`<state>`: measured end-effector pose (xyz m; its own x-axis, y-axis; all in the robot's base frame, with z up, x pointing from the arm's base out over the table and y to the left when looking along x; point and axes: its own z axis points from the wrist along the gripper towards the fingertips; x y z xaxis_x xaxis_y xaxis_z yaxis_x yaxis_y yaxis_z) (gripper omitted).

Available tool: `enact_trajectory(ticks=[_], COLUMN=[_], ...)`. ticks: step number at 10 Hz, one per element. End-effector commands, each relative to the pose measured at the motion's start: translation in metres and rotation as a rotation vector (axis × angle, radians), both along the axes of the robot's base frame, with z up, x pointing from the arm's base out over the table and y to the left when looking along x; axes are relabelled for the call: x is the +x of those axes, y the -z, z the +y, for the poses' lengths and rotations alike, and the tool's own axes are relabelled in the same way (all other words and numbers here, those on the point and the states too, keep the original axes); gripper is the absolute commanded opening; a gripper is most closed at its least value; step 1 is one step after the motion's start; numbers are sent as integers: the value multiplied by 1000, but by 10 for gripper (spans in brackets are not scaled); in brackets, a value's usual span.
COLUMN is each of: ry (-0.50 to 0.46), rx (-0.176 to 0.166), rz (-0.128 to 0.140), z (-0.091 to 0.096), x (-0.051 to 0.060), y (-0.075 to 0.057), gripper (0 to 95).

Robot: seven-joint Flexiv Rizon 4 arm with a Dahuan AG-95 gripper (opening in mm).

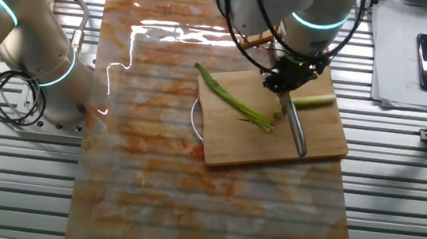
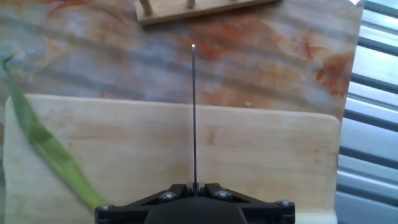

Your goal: Chop the scallions

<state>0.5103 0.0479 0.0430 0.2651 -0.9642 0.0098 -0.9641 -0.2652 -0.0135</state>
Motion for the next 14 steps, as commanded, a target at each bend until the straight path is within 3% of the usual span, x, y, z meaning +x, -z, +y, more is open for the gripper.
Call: enact_trajectory(ticks=[1, 3, 7, 11, 14], ry=[16, 27, 29, 13, 7], rx=[-3, -11, -26, -20, -20], rz=[2, 6, -4, -14, -14], z=[4, 7, 8, 6, 4], x=[1, -3, -3, 0, -7], y=[-3, -12, -14, -3, 2], gripper=[0, 0, 0, 0, 0])
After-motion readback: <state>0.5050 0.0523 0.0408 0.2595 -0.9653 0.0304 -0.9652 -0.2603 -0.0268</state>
